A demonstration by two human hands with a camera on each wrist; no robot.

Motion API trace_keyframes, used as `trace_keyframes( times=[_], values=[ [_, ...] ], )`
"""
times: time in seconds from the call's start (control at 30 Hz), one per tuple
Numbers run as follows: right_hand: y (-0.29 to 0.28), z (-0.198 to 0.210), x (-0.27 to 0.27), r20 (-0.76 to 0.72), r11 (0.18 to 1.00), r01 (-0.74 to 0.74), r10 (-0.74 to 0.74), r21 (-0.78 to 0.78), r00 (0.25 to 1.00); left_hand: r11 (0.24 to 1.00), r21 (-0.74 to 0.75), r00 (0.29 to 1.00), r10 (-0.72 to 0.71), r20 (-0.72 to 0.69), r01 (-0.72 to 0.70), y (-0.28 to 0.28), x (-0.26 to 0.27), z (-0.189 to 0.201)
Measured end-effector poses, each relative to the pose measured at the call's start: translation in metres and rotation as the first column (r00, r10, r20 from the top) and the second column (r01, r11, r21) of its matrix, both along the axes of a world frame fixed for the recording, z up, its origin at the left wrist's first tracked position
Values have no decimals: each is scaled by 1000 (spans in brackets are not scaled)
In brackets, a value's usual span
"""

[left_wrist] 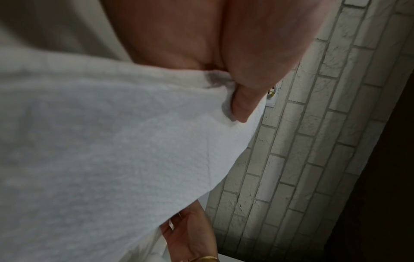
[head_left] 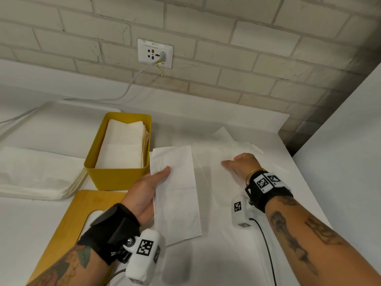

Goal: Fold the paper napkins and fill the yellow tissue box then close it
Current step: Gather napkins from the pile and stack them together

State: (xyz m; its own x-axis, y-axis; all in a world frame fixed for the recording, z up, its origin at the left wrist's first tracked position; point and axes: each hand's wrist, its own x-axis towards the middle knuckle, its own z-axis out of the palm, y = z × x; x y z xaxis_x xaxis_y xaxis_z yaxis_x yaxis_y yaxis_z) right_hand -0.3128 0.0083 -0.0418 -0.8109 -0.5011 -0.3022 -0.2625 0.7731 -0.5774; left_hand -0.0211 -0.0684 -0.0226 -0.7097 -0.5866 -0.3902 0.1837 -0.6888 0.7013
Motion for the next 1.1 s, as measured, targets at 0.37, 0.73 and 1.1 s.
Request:
trace_keyframes(
  times=[0.37, 0.73, 1.1],
  values=[
    [7, 39, 30, 16, 872, 32, -28, -488, 999, 999, 30, 1000, -25, 3, 25, -1, -4, -6],
    [37, 63, 128, 383, 662, 36, 387, -749, 839, 995, 61, 992, -73, -100, 79, 5, -16, -7],
    [39, 25, 151, 367, 766, 99, 187, -635, 911, 987, 81, 984, -128, -123, 138, 5, -14, -12]
  ],
)
